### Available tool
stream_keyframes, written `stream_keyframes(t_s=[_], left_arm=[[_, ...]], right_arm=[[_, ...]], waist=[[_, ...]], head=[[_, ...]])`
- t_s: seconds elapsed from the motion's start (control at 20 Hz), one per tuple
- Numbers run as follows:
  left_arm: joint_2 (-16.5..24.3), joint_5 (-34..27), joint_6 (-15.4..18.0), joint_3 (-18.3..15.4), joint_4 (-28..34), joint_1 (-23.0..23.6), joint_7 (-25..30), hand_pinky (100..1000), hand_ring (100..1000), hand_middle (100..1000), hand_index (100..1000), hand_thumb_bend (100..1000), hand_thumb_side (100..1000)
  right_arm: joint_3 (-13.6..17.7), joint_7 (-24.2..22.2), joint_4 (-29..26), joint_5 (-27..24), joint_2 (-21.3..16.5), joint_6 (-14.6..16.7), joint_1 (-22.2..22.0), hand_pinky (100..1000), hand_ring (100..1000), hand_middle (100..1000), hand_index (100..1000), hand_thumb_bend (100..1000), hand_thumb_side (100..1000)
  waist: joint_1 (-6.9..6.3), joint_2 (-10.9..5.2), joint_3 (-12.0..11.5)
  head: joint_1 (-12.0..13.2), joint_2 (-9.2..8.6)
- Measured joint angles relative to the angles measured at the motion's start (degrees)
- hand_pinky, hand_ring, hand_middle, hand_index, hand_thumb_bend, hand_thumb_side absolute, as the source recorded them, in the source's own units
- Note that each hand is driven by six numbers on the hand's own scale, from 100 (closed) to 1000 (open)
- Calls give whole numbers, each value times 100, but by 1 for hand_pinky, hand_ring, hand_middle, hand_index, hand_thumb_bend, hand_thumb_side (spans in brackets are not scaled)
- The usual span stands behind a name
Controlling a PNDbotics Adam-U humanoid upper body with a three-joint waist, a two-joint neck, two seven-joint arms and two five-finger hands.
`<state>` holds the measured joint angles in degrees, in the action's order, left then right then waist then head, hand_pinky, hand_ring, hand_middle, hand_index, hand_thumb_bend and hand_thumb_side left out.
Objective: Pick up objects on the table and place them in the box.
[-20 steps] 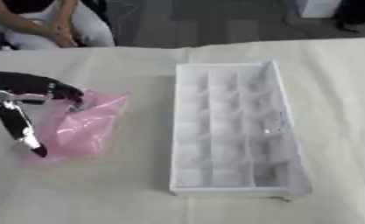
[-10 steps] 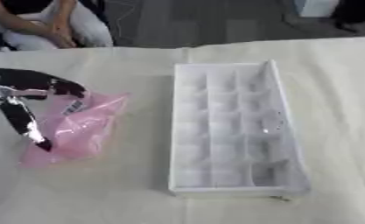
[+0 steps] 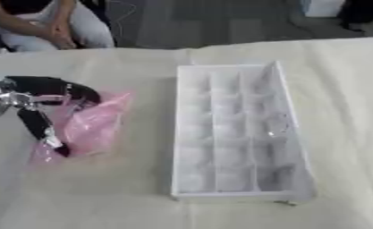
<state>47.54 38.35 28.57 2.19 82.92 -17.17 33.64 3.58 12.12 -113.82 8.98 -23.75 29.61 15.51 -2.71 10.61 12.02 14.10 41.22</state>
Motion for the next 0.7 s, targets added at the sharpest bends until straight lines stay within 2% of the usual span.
stream_keyframes(t_s=[0.45, 0.55, 0.6, 0.65, 0.7], left_arm=[[-93, -4, 40, -35, -6, 108, -114, 797, 868, 883, 935, 1000, 659], [-135, -4, 37, -65, 14, 123, -194, 680, 775, 789, 874, 989, 638], [-154, -4, 30, -79, 27, 132, -269, 591, 690, 709, 834, 917, 591], [-182, -4, 12, -104, 46, 142, -378, 434, 551, 574, 751, 772, 456], [-198, -4, -16, -113, 59, 159, -527, 291, 479, 499, 632, 523, 281]], right_arm=[[0, 1, 0, -5, 9, 10, 62, 100, 108, 101, 463, 395, 1000], [1, 2, 0, -5, 32, 11, 66, 100, 108, 101, 463, 394, 1000], [1, 3, 0, -5, 47, 12, 66, 100, 108, 102, 463, 394, 1000], [1, 3, 0, -5, 49, 13, 66, 100, 108, 102, 464, 393, 1000], [1, 4, 0, -5, 50, 13, 66, 100, 108, 102, 464, 393, 1000]], waist=[[8, 85, 70], [17, 92, 94], [26, 103, 99], [38, 111, 101], [46, 113, 111]], head=[[0, 0], [0, 0], [0, -1], [0, -4], [0, -10]])
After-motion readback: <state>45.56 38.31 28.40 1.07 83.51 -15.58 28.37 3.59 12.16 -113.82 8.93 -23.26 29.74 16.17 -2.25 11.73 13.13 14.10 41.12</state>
